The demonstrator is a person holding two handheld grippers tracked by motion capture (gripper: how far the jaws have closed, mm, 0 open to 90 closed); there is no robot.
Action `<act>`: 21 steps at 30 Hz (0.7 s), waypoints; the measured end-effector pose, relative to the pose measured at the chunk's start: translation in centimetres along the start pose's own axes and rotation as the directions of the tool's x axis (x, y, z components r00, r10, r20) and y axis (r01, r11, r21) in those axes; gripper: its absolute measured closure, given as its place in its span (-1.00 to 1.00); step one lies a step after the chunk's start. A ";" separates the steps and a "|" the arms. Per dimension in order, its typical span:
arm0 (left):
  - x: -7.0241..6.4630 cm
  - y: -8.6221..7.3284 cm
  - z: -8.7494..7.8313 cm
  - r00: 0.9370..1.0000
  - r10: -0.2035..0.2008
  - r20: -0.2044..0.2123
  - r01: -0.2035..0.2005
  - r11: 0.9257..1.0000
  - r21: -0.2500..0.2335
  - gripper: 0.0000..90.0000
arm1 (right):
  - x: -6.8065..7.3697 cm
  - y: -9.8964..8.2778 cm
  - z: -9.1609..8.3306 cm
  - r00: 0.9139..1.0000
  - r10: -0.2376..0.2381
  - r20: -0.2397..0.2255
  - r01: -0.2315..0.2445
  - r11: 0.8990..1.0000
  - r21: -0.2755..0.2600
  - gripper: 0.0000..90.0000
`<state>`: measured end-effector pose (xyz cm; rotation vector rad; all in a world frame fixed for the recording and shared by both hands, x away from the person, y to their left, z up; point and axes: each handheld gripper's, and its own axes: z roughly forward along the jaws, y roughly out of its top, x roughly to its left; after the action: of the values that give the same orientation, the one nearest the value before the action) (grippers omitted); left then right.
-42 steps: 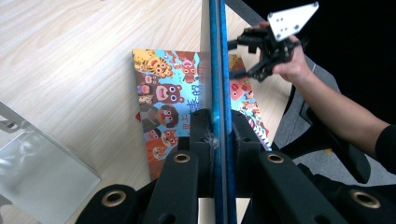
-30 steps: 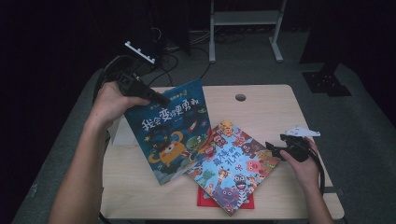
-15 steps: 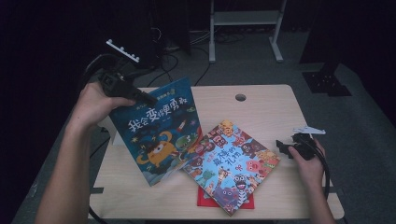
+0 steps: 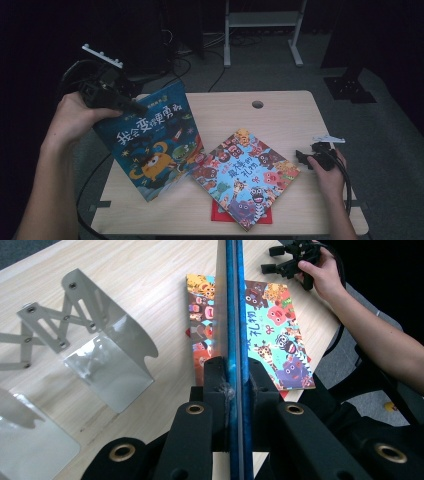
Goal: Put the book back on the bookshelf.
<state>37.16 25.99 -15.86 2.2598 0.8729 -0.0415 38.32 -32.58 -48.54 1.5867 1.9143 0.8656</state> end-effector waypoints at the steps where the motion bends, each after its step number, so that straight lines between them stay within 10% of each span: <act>1: 0.1 -0.2 -0.3 1.000 0.000 -0.002 0.000 1.000 -0.003 0.84 | 0.0 0.0 0.0 1.000 -0.007 -0.005 0.007 1.000 0.003 -0.65; 21: 2.3 -5.4 -5.5 0.992 -0.092 -0.084 0.088 0.995 -0.057 0.84 | 0.0 0.1 0.1 1.000 0.005 0.004 -0.005 1.000 0.012 -0.73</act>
<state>34.51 33.55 -15.59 2.1851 1.0096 0.0386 38.47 -32.58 -48.60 1.5995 1.9175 0.8538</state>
